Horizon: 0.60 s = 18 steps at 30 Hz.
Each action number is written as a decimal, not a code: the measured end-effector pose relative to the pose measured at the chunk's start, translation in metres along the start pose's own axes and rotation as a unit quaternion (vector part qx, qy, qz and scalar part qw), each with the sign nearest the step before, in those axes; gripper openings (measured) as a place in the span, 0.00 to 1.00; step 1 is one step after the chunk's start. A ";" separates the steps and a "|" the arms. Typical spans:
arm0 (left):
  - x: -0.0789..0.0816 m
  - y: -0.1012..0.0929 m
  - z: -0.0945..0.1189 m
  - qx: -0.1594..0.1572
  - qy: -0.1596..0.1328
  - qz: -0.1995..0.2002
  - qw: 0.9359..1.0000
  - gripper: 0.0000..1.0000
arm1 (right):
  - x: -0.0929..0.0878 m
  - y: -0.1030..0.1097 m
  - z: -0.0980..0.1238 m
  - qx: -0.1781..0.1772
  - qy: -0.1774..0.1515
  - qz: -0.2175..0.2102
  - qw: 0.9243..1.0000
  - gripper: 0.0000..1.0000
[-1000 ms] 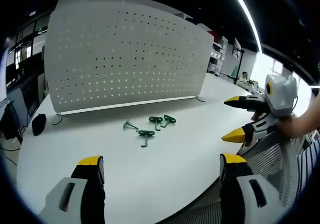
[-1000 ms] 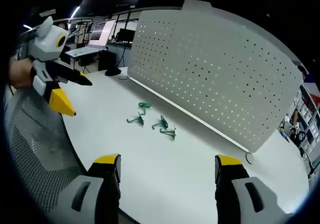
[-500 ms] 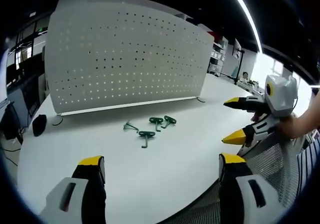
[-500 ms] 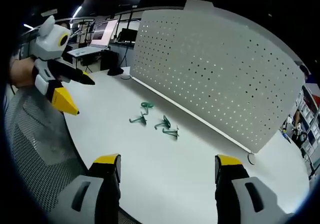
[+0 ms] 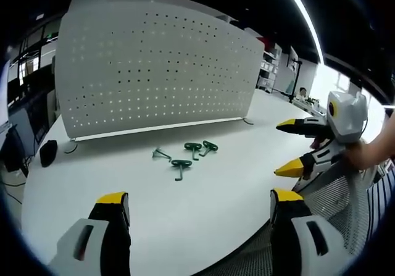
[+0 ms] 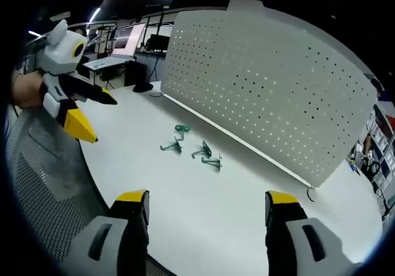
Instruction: Insert the hook assembly into the mounting plate slot until the hook locks in place.
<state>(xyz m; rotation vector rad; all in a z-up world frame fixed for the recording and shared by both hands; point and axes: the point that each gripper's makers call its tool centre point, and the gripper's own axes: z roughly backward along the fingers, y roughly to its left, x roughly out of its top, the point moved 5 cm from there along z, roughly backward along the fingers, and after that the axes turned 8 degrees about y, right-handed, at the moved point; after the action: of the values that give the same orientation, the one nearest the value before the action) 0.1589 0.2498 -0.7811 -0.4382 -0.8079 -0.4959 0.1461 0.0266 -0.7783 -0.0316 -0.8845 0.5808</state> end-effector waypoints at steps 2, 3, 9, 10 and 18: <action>-0.001 0.000 -0.001 -0.001 0.003 0.000 1.000 0.97 | 0.000 0.000 0.000 0.001 0.001 -0.001 1.000 0.74; -0.001 -0.001 -0.001 -0.001 0.004 0.000 1.000 0.97 | 0.000 0.000 0.000 0.001 0.000 -0.002 1.000 0.74; -0.002 -0.002 -0.002 -0.005 0.008 0.002 1.000 0.98 | 0.001 -0.001 0.001 0.000 -0.004 -0.003 1.000 0.74; -0.003 -0.002 -0.002 -0.004 0.011 0.003 1.000 0.99 | 0.001 -0.001 0.001 0.000 -0.005 -0.004 1.000 0.74; -0.006 -0.003 -0.005 -0.004 0.022 0.001 1.000 0.98 | 0.002 -0.008 0.003 -0.014 -0.013 -0.017 1.000 0.72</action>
<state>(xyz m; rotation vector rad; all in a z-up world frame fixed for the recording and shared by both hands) 0.1569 0.2465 -0.7881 -0.4335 -0.7625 -0.5044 0.1485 0.0200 -0.7724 -0.0342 -0.9177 0.5387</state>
